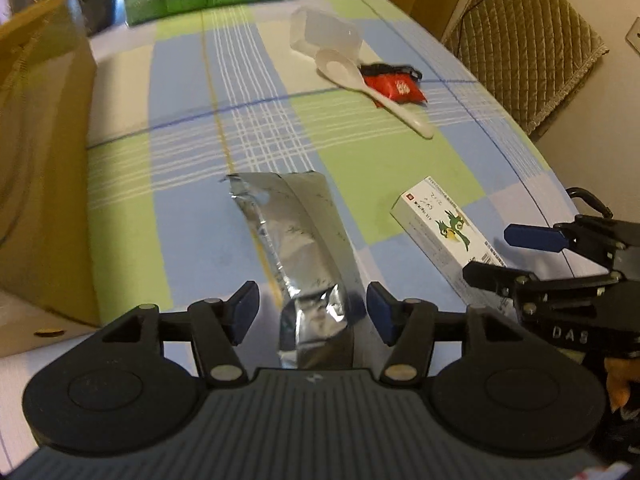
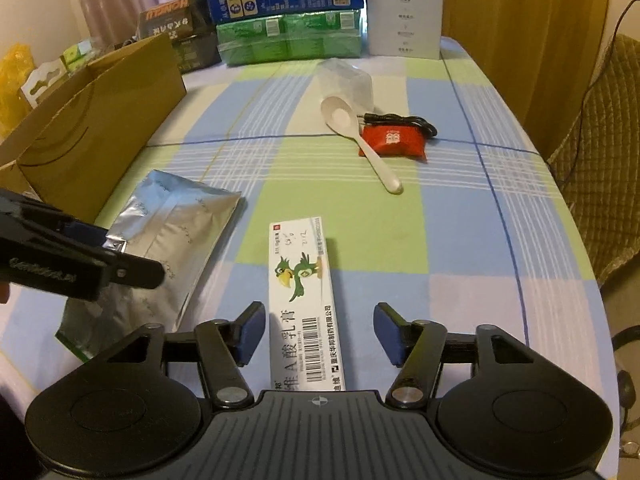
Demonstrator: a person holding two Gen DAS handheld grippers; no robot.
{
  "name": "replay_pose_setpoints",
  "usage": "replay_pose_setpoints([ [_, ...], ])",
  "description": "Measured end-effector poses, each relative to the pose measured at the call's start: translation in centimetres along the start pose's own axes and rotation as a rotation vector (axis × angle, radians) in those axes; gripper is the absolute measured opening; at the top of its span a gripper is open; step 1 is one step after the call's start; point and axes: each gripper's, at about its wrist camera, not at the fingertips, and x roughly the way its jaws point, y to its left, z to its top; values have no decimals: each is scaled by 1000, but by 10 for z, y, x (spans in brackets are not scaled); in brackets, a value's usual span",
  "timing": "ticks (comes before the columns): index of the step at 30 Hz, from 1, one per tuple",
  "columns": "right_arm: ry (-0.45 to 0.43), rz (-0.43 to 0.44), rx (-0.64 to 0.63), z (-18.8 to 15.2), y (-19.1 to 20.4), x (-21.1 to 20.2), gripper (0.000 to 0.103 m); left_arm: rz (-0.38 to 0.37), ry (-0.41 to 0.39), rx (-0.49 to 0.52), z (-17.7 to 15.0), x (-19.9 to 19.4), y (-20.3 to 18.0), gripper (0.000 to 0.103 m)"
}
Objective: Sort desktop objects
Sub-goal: 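Carry the foil bag and white box over the cardboard box with both tools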
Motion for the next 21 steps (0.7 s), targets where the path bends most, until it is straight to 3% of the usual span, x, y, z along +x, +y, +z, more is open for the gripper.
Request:
replay_pose_setpoints([
  [10, 46, 13, -76, 12, 1, 25, 57, 22, 107, 107, 12, 34, -8, 57],
  [18, 64, 5, -184, 11, 11, 34, 39, 50, 150, 220, 18, 42, -18, 61],
  [21, 64, 5, -188, 10, 13, 33, 36, 52, 150, 235, 17, 41, -21, 56],
])
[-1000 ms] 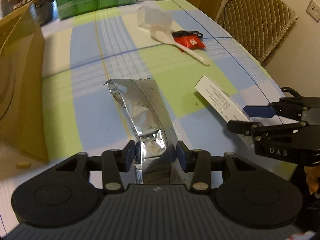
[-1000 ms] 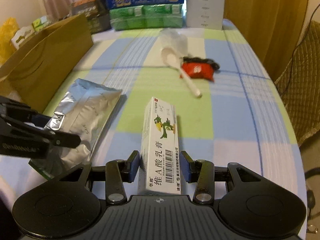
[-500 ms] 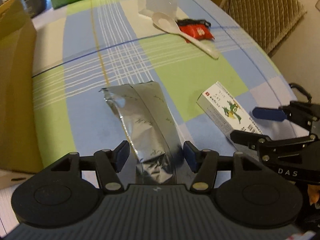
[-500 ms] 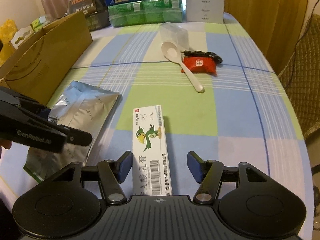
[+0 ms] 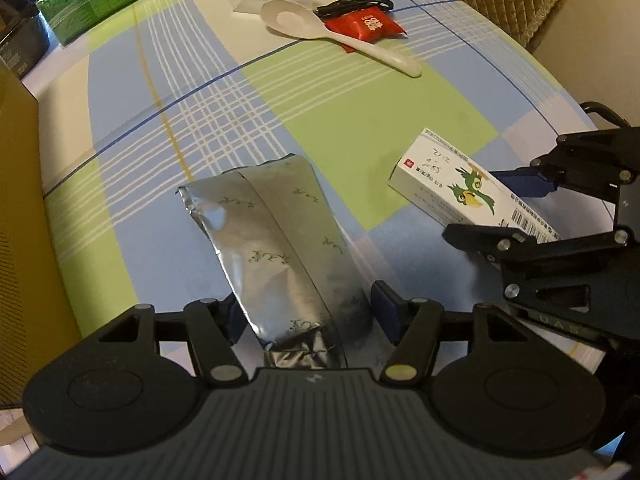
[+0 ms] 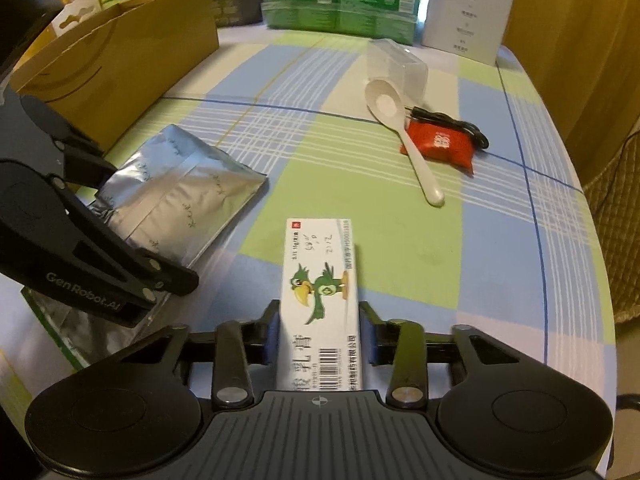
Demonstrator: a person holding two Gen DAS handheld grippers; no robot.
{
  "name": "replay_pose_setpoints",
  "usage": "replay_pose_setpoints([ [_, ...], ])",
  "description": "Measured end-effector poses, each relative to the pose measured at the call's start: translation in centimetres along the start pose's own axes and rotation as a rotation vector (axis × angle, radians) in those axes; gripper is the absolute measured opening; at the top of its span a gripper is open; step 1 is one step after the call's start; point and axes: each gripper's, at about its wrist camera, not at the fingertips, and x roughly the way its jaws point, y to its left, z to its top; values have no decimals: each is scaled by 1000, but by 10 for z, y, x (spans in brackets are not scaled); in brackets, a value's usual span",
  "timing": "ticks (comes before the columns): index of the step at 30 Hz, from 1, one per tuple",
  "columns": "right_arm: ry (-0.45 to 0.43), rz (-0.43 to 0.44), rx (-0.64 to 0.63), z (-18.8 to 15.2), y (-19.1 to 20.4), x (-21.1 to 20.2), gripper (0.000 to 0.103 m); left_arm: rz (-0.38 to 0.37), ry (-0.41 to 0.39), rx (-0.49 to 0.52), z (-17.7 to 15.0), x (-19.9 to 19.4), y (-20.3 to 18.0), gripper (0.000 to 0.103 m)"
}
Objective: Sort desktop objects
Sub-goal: 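Carry the foil bag and white box over the cardboard box with both tools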
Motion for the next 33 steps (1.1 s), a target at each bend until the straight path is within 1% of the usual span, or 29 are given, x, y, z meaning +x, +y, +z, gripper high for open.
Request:
replay_pose_setpoints([
  [1, 1, 1, 3, -1, 0, -1, 36, -1, 0, 8, -1, -1, -1, 50],
  [2, 2, -1, 4, -2, 0, -1, 36, -5, 1, 13, -2, -2, -1, 46],
  [6, 7, 4, 15, -5, -1, -7, 36, 15, 18, 54, -6, -7, -4, 41],
  [10, 1, 10, 12, -4, 1, -18, 36, 21, 31, 97, -10, -16, -6, 34],
  [12, 0, 13, 7, -3, 1, -24, 35, 27, 39, 125, -11, -22, -9, 32],
  [16, -2, 6, 2, -3, 0, -33, 36, 31, 49, 166, -15, -31, -15, 32],
  [23, -5, 8, -10, -4, 0, -54, 36, -6, 49, 182, -22, -50, -21, 32],
  [27, -11, 11, -50, -1, 6, -66, 36, 2, 42, 215, -24, -65, -27, 32],
  [33, -17, 12, -105, 1, 14, -83, 36, 14, 15, 230, -26, -92, -29, 32],
])
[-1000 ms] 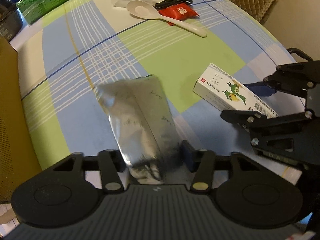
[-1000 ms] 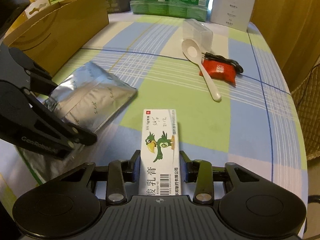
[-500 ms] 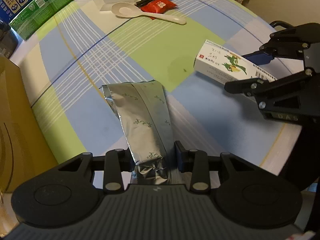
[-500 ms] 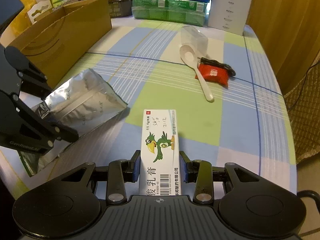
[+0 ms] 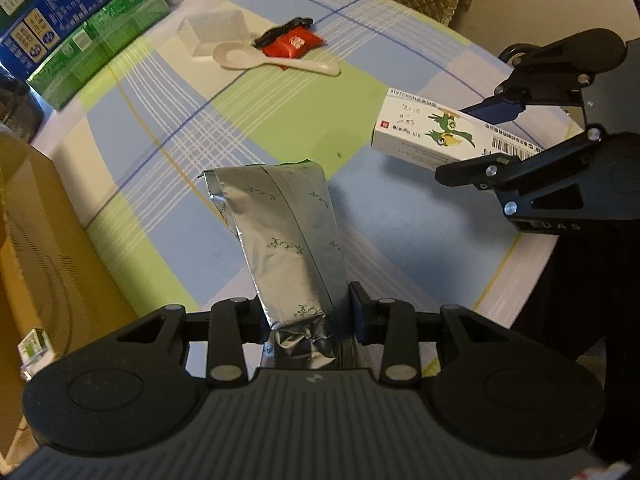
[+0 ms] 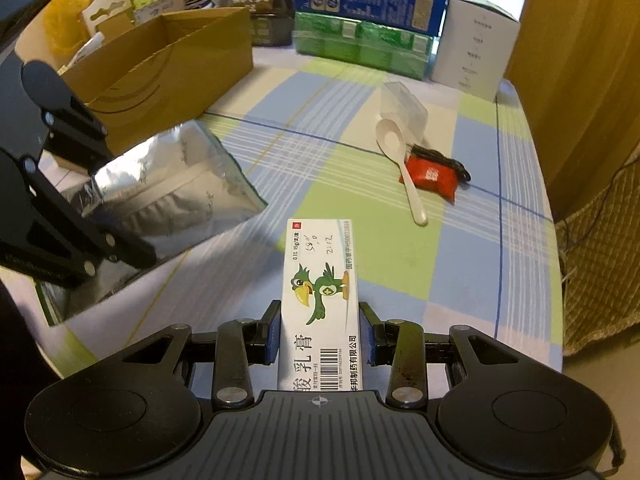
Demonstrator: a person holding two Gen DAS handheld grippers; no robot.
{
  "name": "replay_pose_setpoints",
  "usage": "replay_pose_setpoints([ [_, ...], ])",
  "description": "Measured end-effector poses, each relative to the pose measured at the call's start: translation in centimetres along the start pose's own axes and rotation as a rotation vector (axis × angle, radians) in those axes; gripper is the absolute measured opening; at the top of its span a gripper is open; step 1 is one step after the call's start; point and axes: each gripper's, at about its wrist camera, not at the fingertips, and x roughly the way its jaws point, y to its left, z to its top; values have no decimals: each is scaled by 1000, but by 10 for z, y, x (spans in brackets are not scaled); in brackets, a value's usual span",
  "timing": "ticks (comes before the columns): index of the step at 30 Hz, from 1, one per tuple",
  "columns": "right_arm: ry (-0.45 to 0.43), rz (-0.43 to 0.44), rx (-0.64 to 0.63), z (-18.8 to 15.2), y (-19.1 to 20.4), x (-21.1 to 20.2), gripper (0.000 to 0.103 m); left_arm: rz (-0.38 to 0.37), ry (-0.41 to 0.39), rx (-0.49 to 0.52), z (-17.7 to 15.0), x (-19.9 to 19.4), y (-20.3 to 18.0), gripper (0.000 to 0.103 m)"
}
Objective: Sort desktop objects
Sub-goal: 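Carry the foil bag and white box over the cardboard box with both tools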
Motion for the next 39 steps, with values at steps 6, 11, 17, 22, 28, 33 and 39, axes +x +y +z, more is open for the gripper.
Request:
replay_pose_setpoints([
  [6, -17, -12, -40, 4, 7, -16, 36, 21, -22, 0, -6, -24, 1, 32],
  [11, -37, -18, -84, 10, 18, -26, 36, 41, -37, 0, -13, -44, 5, 32],
  [17, -63, -22, -111, 19, 25, -36, 36, 74, -53, 2, -22, -64, 11, 32],
  [22, -77, -27, -133, 28, 34, -41, 36, 93, -65, -10, -29, -79, 17, 32],
  [28, -90, -24, -162, 36, 45, -46, 36, 107, -78, -26, -41, -96, 26, 32],
  [33, -105, -15, -184, 44, 59, -48, 36, 125, -85, -42, -50, -109, 38, 32],
  [39, -123, 5, -218, 58, 81, -46, 36, 137, -91, -68, -64, -122, 52, 32],
])
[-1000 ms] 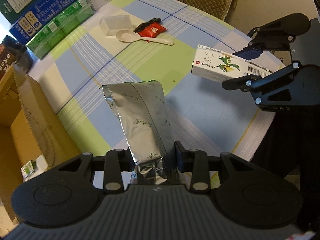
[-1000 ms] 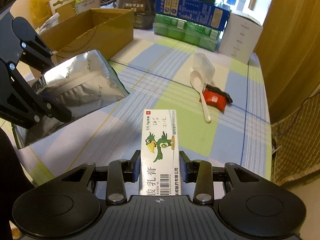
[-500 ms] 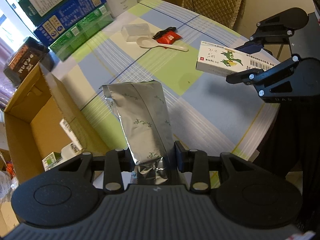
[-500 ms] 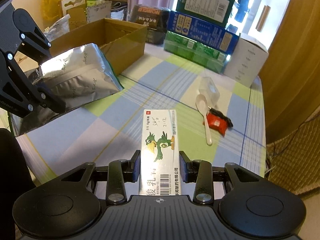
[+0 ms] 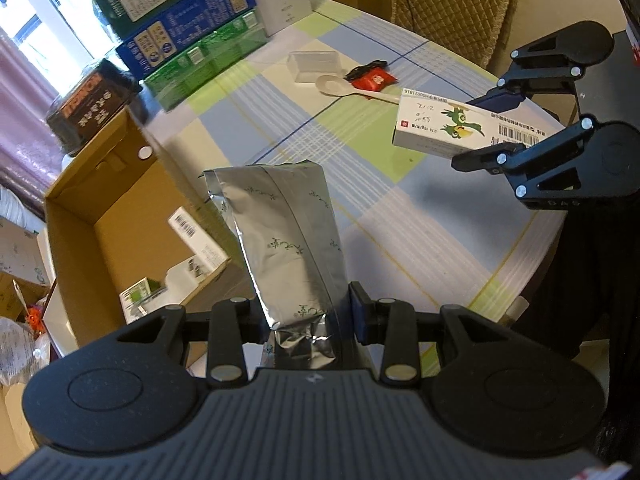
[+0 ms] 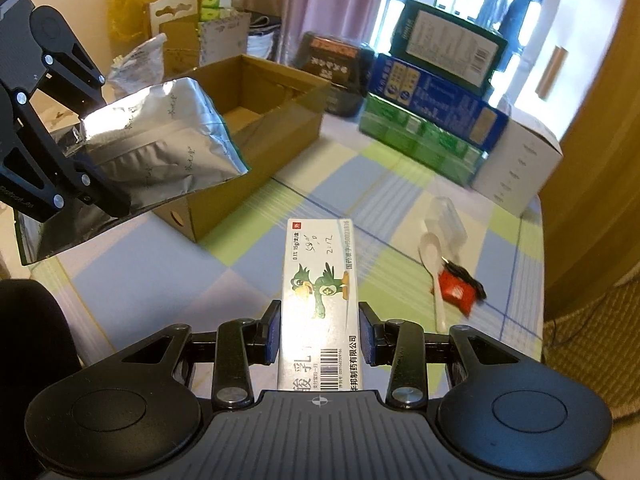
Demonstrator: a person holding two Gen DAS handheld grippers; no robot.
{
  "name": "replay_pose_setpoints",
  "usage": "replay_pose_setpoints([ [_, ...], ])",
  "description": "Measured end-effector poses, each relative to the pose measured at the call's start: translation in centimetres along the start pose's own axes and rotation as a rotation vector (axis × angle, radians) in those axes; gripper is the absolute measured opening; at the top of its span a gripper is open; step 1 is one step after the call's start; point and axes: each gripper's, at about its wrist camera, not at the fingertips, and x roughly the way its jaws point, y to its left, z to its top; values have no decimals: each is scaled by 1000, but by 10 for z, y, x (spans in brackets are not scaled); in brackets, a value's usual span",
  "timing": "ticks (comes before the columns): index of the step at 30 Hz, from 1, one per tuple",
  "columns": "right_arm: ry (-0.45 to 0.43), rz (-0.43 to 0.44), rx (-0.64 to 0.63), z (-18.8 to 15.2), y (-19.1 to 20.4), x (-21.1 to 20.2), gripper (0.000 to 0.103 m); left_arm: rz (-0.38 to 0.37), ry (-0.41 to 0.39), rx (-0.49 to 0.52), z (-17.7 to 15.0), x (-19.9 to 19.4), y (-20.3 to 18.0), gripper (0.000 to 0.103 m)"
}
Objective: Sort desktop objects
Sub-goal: 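Carry the foil bag and white box over the cardboard box with both tools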
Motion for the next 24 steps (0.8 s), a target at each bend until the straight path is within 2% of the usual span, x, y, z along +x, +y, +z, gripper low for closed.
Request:
replay_pose_setpoints([
  [24, -49, 100, -104, 71, 73, 31, 36, 55, -1, -133, -46, -33, 76, 32],
])
